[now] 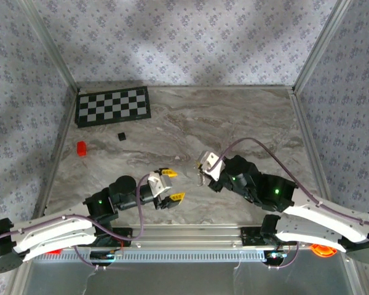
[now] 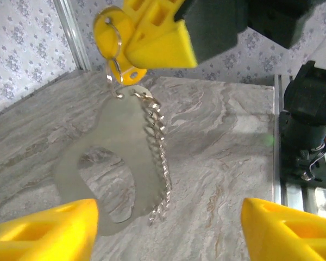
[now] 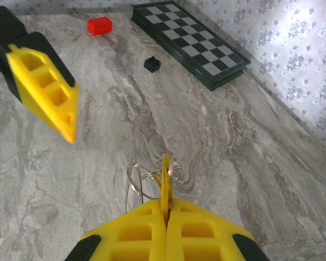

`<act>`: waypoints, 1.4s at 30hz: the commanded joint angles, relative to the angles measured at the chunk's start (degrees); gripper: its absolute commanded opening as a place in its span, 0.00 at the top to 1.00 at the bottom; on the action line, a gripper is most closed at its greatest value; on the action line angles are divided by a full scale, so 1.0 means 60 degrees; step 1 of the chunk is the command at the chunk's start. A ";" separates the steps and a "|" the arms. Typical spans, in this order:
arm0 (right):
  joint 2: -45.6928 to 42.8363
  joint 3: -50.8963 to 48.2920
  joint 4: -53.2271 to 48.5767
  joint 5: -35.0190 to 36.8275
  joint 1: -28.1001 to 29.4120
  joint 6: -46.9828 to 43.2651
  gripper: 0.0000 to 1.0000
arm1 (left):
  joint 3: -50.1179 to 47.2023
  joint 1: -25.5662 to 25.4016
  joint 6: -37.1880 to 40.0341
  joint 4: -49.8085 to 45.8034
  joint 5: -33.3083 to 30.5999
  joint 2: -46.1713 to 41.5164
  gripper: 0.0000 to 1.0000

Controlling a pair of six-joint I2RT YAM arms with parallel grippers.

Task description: Put the keys on the keyring

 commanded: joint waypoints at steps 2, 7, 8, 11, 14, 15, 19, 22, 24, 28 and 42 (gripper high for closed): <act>0.0505 0.0806 -0.0314 -0.0305 -0.0566 0.0575 1.00 | -0.0012 0.0039 -0.0111 -0.0385 -0.0136 -0.0425 0.04; 0.1244 0.1445 -0.0818 -0.0220 -0.0944 0.0801 1.00 | -0.0023 0.0054 -0.0025 -0.0414 -0.0368 -0.0760 0.00; 0.1352 0.1523 -0.0833 -0.0232 -0.1044 0.0858 1.00 | 0.0021 0.0069 -0.0052 -0.0443 -0.0396 -0.0762 0.00; 0.1551 0.1666 -0.0795 -0.0461 -0.1403 0.1088 1.00 | 0.0116 0.0075 -0.0226 -0.0625 -0.0521 -0.0691 0.00; 0.1651 0.1806 -0.0700 -0.0808 -0.1750 0.1259 1.00 | 0.0106 0.0077 -0.0435 -0.0776 -0.0725 -0.0660 0.00; 0.1692 0.1846 -0.0695 -0.0895 -0.1817 0.1277 1.00 | 0.0118 0.0073 -0.0477 -0.0832 -0.0760 -0.0668 0.00; 0.1912 0.2076 -0.0699 -0.1060 -0.2145 0.1292 1.00 | 0.0132 0.0069 -0.0511 -0.1076 -0.0859 -0.0747 0.00; 0.2073 0.2194 -0.0678 -0.1177 -0.2344 0.1322 1.00 | 0.0154 0.0069 -0.0590 -0.1233 -0.0927 -0.0768 0.00; 0.2191 0.2281 -0.0656 -0.1260 -0.2469 0.1314 1.00 | 0.0175 0.0069 -0.0679 -0.1323 -0.0940 -0.0792 0.00; 0.2580 0.2537 -0.0696 -0.1592 -0.2891 0.1321 1.00 | 0.0178 0.0065 -0.0877 -0.1468 -0.1272 -0.0907 0.00; 0.4583 0.3789 -0.0553 -0.2050 -0.3680 0.1351 1.00 | 0.0033 0.0069 -0.0807 -0.1765 -0.2004 -0.1359 0.01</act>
